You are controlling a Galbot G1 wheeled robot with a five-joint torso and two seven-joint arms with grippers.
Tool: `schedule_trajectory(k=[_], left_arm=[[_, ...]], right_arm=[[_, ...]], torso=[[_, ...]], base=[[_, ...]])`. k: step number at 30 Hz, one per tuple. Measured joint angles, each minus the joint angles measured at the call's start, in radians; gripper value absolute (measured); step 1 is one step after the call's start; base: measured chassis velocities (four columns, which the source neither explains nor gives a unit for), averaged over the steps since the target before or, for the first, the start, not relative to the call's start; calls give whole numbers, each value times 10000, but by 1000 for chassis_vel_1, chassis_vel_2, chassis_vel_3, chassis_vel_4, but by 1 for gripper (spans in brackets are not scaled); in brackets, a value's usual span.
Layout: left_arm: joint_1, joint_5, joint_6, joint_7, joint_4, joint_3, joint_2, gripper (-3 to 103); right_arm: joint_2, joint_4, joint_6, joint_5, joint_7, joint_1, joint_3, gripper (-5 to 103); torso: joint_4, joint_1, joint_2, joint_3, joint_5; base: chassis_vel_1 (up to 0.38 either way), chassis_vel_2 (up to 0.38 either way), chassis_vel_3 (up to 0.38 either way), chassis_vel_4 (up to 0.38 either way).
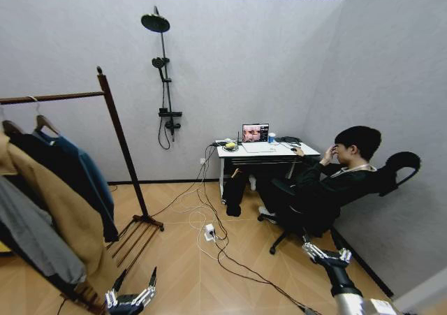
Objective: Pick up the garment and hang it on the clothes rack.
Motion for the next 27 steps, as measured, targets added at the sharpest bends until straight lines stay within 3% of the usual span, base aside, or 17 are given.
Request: schedule_trajectory(k=[15,27], left_arm=[[2,0,0,-1,0,-3,1,100],[2,0,0,0,0,-2,0,100]], right_arm=[[-14,70,-75,37,28,26,-8,100],[9,13,-99,4,27,44,-44,100]], torso=[[-2,-10,4,-4,0],[-4,-16,6,-6,1]], base=[[44,-28,-26,19],[184,-195,-171,182]])
